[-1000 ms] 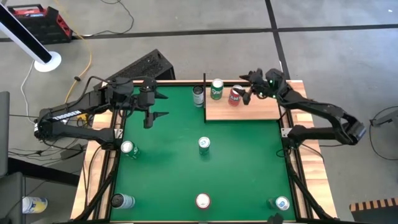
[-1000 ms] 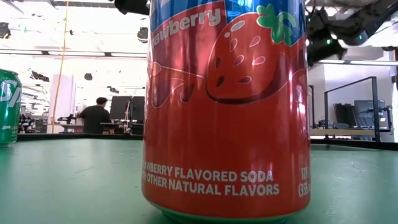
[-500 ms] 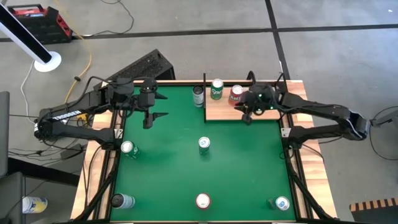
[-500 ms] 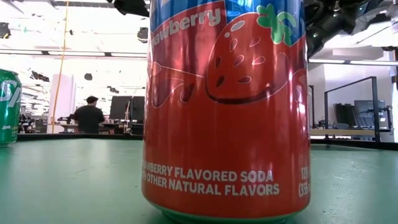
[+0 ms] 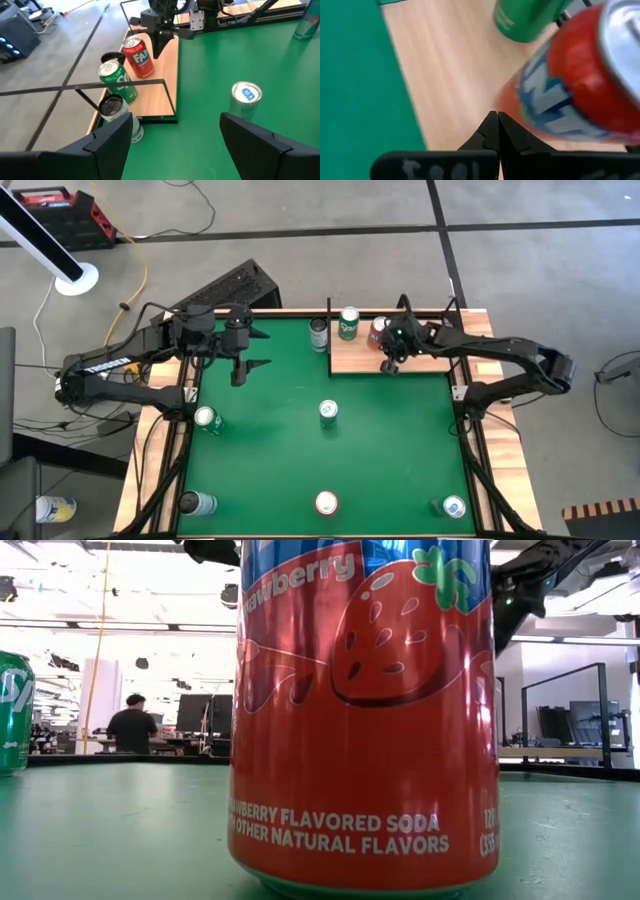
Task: Place canned beverage on shelf
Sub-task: Put the top orange soda can on the shelf, then put the top blue soda can on the shelf
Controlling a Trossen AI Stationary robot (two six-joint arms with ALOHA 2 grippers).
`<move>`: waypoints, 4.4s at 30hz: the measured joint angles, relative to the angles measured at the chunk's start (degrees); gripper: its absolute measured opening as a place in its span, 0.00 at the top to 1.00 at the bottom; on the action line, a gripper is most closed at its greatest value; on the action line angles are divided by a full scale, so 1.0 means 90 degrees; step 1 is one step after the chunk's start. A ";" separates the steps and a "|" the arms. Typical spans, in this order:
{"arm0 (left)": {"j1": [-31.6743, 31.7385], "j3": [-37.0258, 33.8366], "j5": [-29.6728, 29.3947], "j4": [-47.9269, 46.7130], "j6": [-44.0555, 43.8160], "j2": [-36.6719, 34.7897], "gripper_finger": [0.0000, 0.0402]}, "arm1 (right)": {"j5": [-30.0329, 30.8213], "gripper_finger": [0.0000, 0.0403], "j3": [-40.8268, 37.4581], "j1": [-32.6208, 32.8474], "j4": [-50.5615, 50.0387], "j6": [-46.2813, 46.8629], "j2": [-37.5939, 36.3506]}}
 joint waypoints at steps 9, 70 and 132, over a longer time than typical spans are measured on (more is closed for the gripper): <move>0.0002 0.0000 -0.0093 0.0165 -0.0002 0.0000 0.29 | 0.0015 0.95 0.0000 -0.0504 0.0197 -0.0337 -0.0001; 0.0002 0.0112 -0.1284 -0.1318 -0.1939 -0.0065 0.29 | -0.0194 0.95 0.0379 0.2729 0.0401 0.1324 -0.1175; -0.2426 -0.0981 0.0127 0.6109 0.0254 0.4119 0.29 | -0.0051 0.93 0.0818 0.5064 -0.0554 0.0591 -0.0967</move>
